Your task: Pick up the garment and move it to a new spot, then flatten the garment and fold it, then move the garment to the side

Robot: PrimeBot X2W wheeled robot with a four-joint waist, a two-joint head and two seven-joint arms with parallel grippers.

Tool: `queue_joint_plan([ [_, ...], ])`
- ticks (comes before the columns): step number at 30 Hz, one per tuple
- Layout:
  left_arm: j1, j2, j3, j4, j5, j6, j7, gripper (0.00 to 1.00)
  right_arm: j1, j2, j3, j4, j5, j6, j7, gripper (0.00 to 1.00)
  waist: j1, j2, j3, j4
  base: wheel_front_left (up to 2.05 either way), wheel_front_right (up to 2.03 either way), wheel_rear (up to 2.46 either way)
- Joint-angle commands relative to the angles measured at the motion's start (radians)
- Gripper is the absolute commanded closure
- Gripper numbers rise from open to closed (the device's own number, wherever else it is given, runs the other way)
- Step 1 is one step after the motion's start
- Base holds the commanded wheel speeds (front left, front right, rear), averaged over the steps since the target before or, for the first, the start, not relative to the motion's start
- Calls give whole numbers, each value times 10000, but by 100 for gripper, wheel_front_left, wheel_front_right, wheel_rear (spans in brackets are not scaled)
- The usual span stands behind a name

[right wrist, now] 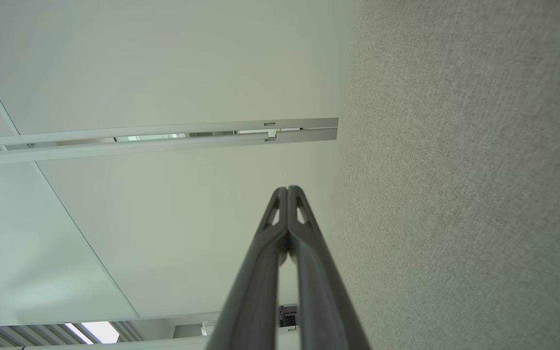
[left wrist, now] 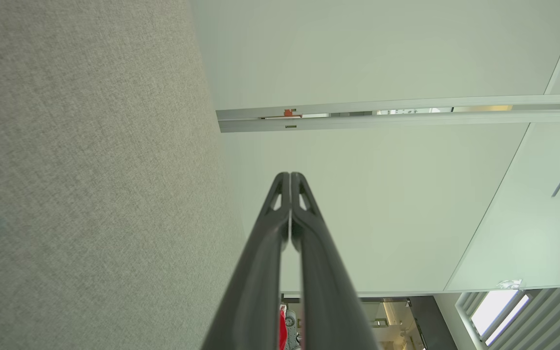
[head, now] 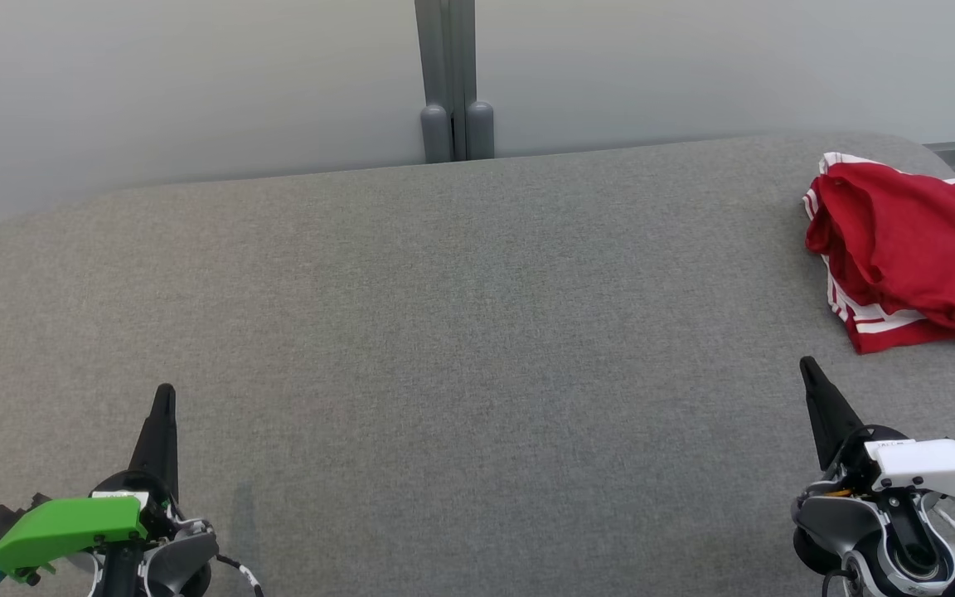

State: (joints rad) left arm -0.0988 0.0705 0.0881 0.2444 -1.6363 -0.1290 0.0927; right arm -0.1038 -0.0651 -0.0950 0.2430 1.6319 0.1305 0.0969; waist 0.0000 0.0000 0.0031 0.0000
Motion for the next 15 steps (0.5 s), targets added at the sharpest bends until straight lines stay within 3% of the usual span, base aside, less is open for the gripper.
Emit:
queue_joint_plan([
  [1,-168,-19,25,11,39,-54,33,100,-66,23,-31,23,-63,4,66,100,0,0,0,0,0,0,0],
  [15,-173,-48,71,13,90,-54,75,100,-68,37,-62,25,-84,4,87,100,0,0,0,0,0,0,0],
])
